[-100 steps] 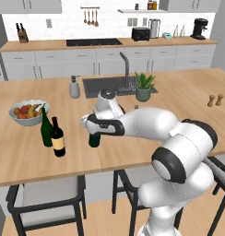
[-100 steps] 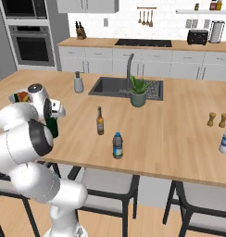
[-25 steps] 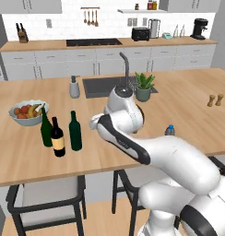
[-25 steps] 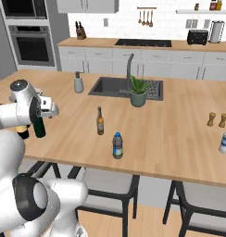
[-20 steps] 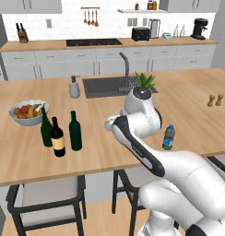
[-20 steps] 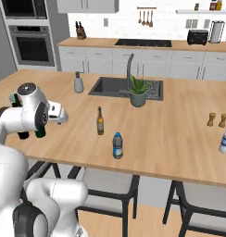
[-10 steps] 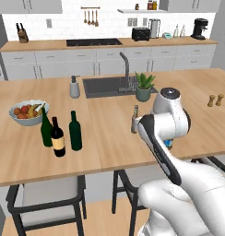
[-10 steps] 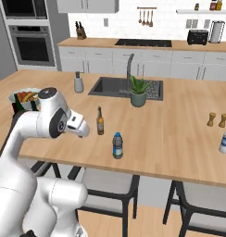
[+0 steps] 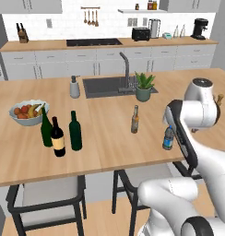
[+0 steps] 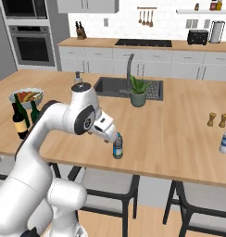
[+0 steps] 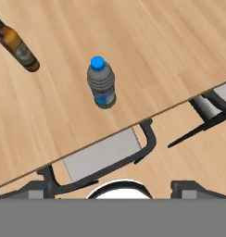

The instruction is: Move the plastic bottles in the middle to the plastics group, and the glass bottles in the middle to the glass group.

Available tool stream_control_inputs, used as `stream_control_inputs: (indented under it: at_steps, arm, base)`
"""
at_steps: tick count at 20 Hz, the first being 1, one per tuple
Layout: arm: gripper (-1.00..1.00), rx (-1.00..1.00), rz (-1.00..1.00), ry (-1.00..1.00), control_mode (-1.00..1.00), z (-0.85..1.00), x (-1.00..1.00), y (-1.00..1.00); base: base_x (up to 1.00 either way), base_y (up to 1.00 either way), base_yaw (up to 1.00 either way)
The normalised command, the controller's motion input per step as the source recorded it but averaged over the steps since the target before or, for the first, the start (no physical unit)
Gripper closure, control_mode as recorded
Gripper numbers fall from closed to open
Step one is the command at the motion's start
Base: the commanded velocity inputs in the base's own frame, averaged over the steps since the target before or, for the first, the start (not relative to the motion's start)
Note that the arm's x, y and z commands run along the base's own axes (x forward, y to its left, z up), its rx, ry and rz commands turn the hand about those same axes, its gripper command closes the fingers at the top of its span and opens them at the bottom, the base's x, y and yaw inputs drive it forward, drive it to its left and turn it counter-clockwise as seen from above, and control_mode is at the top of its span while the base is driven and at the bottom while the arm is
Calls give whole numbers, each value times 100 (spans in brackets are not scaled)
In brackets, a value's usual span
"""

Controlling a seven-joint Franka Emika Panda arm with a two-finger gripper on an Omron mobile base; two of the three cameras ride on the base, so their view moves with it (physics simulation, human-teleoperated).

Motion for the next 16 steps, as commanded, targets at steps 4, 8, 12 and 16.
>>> stream_control_inputs:
  at_steps: [4, 8, 12, 16]
  arm:
    - [-100, 0, 5, -4, -100, -15, 15, -42]
    - [-100, 0, 14, -2, -100, -29, 54, 0]
    - [-100, -4, 22, 1, -100, -30, 74, 0]
    - [-100, -12, 15, 11, -100, -15, 56, -8]
  base:
    - [0, 0, 0]
    - [0, 0, 0]
    - [0, 0, 0]
    - [0, 0, 0]
